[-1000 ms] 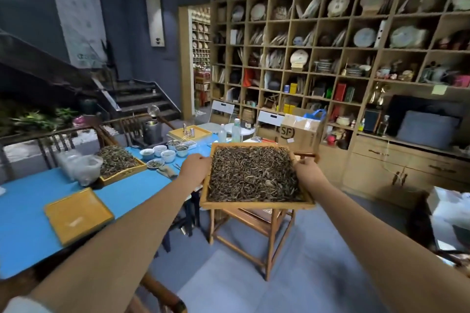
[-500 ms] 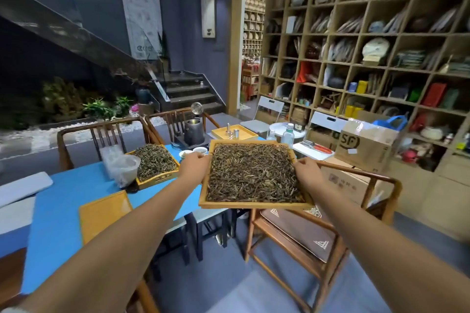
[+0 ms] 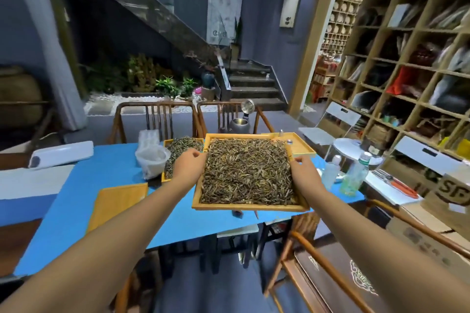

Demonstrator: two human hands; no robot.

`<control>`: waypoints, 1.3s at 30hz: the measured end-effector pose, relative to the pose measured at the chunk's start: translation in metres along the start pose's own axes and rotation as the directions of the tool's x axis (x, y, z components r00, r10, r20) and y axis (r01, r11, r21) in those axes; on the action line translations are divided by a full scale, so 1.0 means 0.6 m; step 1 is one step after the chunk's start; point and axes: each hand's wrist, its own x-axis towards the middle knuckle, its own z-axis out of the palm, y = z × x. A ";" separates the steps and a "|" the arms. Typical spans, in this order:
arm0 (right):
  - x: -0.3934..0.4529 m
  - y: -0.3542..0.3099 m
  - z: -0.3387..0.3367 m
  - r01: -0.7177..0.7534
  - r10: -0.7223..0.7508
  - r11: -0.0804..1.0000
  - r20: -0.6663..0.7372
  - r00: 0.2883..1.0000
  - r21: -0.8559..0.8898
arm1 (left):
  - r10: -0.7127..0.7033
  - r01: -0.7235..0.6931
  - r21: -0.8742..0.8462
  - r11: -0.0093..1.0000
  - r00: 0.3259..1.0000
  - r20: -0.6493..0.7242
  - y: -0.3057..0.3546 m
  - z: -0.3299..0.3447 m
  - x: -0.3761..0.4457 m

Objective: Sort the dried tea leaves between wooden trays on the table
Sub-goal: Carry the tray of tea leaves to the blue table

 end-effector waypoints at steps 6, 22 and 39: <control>0.106 -0.018 0.141 0.026 -0.025 1.000 0.141 0.990 -0.003 | -0.105 0.109 0.035 0.993 0.989 -0.102 -0.071 -0.023 0.094; 0.207 -0.079 0.552 0.103 -0.141 0.989 0.432 0.891 0.110 | -0.343 0.350 -0.056 0.935 0.856 -0.387 -0.335 -0.142 0.263; 0.138 0.074 0.836 0.086 -0.124 0.992 0.718 0.685 0.089 | -0.565 0.324 -0.548 0.771 0.746 -0.354 -0.627 -0.109 0.130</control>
